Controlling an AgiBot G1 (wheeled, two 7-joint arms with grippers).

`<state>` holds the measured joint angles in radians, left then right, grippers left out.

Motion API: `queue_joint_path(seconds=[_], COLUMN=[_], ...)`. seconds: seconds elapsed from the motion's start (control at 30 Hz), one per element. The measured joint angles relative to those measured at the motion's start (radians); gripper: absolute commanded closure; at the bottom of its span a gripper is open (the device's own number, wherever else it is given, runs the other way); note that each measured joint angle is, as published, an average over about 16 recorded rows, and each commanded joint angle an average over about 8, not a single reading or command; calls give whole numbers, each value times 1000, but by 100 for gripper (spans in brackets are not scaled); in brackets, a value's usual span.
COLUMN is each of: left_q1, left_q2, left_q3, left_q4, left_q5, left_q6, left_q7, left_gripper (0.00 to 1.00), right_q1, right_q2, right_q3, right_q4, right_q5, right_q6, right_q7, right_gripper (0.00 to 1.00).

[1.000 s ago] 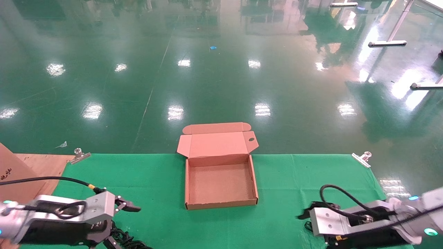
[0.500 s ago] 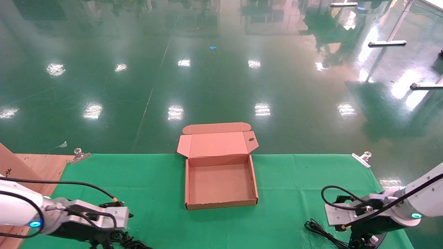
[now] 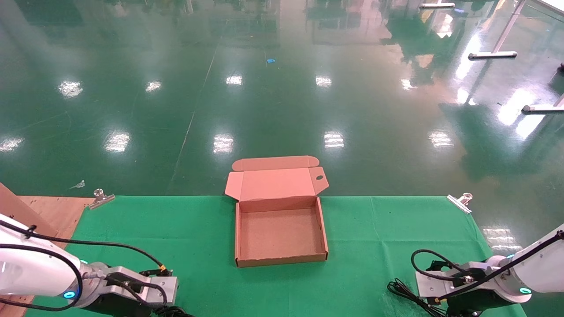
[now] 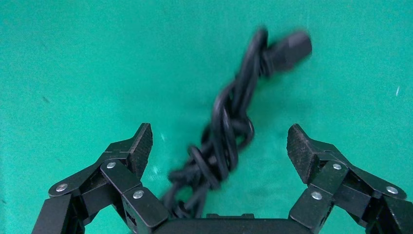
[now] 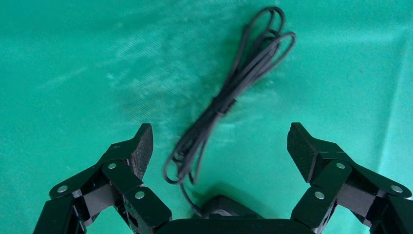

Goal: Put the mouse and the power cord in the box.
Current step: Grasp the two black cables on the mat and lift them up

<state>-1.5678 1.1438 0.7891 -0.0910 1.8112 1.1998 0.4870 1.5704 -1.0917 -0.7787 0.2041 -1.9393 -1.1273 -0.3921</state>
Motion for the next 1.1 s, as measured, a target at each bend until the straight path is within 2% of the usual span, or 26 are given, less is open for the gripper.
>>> queue_joint_path(seconds=[0.03, 0.07, 0.13, 0.63, 1.1], left_q1=[-1, -1, -3, -10, -1], left_q2=[4, 7, 13, 11, -10], left_q3=[2, 3, 5, -5, -18], left_q4=[6, 12, 23, 73, 86], left_q5=[2, 4, 7, -6, -24], left_q6=[-3, -7, -12, -26, -59], left_q7=[3, 6, 11, 33, 47], left_gripper=[62, 75, 100, 100, 100], right_q1=[2, 4, 8, 15, 28], right_q2=[-3, -6, -12, -53, -61], right_q3=[2, 4, 7, 22, 27], right_q4=[-14, -27, -50, -142, -182], right_q5=[2, 5, 9, 28, 36], right_q6=[8, 15, 31, 150, 115], right_q7=[-10, -20, -38, -109, -130], right_gripper=[93, 98, 100, 100, 100])
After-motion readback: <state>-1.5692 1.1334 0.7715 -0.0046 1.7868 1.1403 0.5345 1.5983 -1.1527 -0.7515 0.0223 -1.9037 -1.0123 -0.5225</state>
